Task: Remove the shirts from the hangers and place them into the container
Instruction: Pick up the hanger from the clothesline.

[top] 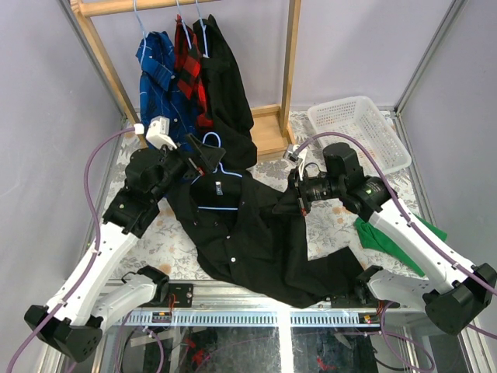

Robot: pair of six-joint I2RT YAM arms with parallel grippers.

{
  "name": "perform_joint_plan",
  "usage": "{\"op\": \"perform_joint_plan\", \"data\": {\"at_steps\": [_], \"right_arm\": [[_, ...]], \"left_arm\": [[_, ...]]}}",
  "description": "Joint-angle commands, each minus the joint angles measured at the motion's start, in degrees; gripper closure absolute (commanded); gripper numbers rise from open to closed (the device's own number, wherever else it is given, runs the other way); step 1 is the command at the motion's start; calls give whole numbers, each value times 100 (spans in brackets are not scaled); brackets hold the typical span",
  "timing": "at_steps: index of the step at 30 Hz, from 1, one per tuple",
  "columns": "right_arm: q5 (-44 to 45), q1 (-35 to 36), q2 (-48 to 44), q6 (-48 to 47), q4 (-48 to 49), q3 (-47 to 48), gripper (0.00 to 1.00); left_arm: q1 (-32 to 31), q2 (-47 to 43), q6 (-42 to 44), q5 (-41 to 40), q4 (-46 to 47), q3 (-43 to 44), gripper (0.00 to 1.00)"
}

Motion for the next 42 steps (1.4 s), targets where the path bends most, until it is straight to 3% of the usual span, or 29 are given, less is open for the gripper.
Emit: {"op": "perform_joint_plan", "data": {"at_steps": [1,4,8,22,24,29,33,42], "right_arm": [[-65,-5,-152,39,255,227,99],[-77,-7,-182,116,359,206,98],[-59,-6,-219,130,363,185,98],[-53,-7,-222,109,265,109,97],[-50,-3,-206,106,254,95,97],[-50,-3,-146,105,255,110,97],[-59,-6,-109,99,252,136,97],[-84,-6,-56,99,229,121,97]], "left_arm": [[-30,-397,-104,23,505,-381,0],[-30,-690,-73,252,1168,-840,0],[-29,-546,-1,335,901,-652,0],[-35,-107,-156,865,1275,-406,28],[-34,-108,-118,866,1298,-362,37],[-34,-75,-35,907,1319,-306,40],[-34,-58,-5,1008,1319,-285,52],[-43,-13,31,1099,1293,-264,65]]}}
